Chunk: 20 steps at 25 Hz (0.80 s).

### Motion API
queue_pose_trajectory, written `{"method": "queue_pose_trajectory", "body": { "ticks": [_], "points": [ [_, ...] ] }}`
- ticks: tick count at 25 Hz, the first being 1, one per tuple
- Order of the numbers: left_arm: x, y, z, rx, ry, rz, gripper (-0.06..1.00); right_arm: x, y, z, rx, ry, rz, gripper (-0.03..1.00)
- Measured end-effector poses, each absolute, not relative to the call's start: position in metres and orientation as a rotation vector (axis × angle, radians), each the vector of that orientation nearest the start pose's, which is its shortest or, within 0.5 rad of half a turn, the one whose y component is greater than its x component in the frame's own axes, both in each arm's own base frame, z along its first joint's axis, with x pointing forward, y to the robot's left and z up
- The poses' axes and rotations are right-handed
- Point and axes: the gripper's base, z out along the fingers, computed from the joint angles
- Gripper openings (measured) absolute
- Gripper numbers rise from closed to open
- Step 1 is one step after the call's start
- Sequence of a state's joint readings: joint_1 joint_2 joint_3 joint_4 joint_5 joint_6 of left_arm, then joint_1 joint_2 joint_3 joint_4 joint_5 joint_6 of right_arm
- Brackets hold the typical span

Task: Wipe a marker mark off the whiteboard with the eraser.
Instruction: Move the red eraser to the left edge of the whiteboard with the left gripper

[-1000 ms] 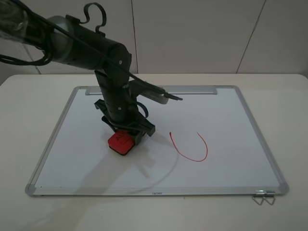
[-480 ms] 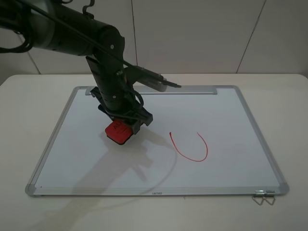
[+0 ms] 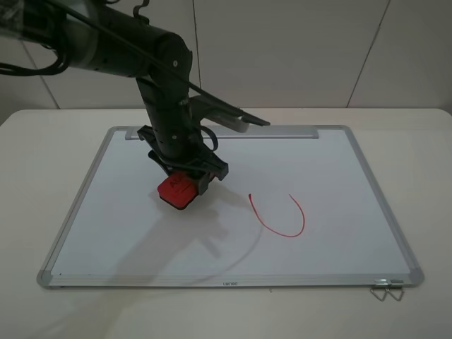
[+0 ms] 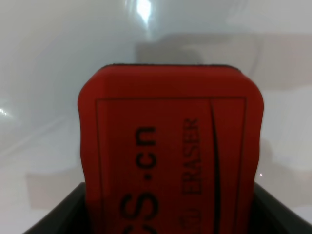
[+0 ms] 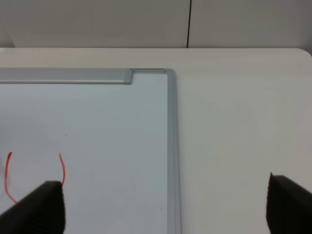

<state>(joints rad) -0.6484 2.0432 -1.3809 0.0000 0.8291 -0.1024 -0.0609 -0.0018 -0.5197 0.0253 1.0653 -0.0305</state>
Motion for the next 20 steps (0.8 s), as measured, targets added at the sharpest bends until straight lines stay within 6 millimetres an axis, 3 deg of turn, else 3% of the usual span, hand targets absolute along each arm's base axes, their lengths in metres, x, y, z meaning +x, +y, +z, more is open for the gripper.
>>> {"method": "queue_pose_trajectory", "body": {
  "ticks": [3,7,16,20],
  "points": [
    [0.317,-0.221,0.135,0.621,2.986,-0.059,0.57,-0.008,0.002,0.282,0.029,2.027,-0.028,0.71],
    [0.304,-0.192,0.117,0.505,3.052,0.031,0.57,-0.008,0.002,0.282,0.029,2.027,-0.028,0.71],
    [0.270,-0.128,0.142,0.152,2.958,-0.006,0.57,-0.008,0.002,0.282,0.029,2.027,-0.028,0.71],
    [0.257,-0.104,0.132,0.090,2.933,-0.016,0.57,-0.008,0.002,0.282,0.029,2.027,-0.028,0.71]
  ]
}}
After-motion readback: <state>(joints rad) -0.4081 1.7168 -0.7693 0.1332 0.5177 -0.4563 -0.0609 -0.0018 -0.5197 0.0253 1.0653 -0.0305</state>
